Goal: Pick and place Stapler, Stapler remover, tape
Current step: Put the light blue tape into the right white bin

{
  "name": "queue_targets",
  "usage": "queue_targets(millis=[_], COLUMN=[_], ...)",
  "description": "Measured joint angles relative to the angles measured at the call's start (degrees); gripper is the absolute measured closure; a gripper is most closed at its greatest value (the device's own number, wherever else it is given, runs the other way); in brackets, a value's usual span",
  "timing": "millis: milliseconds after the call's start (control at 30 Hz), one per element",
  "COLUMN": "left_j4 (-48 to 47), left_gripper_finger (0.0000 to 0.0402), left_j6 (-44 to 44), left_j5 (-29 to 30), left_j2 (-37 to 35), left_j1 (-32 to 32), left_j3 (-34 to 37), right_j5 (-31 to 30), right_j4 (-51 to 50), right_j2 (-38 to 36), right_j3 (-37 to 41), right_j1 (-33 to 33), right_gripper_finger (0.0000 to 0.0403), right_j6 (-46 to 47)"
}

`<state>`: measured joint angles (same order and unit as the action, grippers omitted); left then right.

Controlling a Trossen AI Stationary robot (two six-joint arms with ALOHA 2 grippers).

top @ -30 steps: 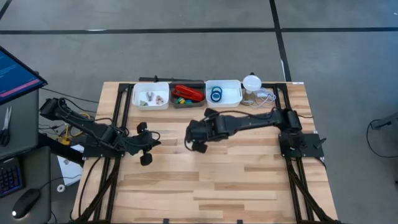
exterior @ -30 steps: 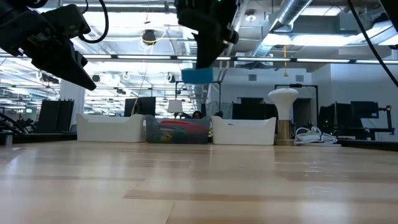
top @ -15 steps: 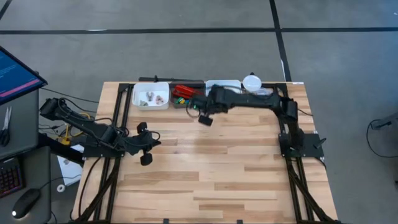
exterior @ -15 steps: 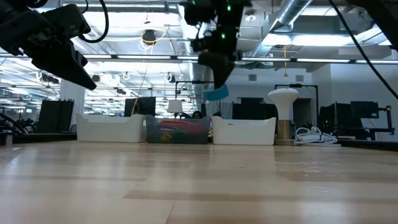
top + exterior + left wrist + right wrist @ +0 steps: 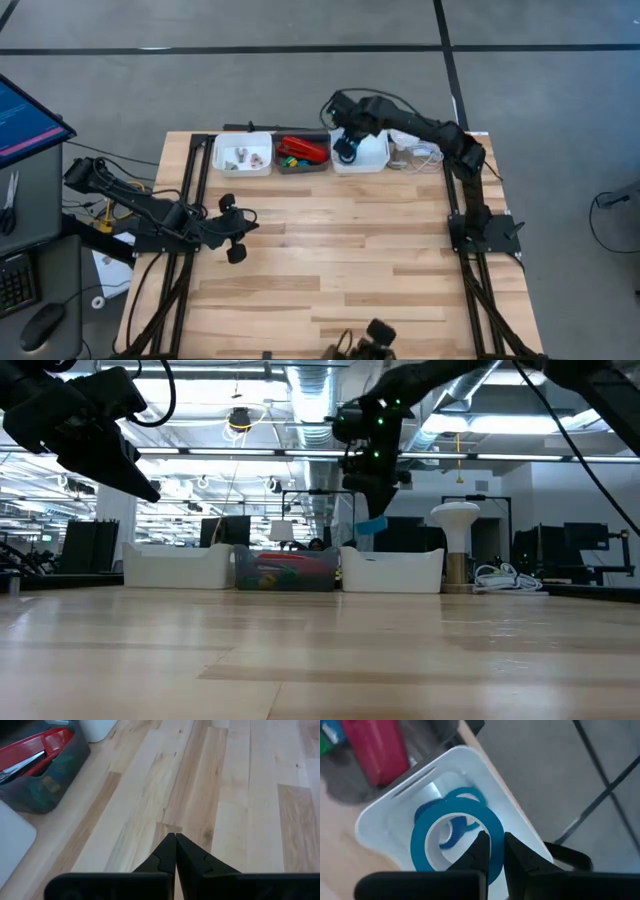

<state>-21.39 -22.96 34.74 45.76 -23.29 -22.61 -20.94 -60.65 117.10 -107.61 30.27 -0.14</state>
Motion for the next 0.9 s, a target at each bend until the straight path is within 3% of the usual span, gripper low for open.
queue_targets(millis=[233,467,900], left_j4=[0.0,0.0,0.0], left_gripper_finger=[0.04,0.04,0.04], left_j6=[0.1,0.2,0.2], left_j5=[0.1,2.2,2.1], left_j2=[0.0,0.0,0.0], left_j1=[0.0,0.0,0.0], left_j3=[0.0,0.0,0.0], right_j5=[3.9,4.6,3.6], right_j4=[1.1,-2.5,5.2], right_j2=[0.3,0.3,0.3], right_j3=[0.0,0.3,10.3], right_j1=[5.4,6.2,6.3], right_gripper_finger=[0.0384,0.0384,0.0384], right_j6=[0.0,-1.5,-4.0])
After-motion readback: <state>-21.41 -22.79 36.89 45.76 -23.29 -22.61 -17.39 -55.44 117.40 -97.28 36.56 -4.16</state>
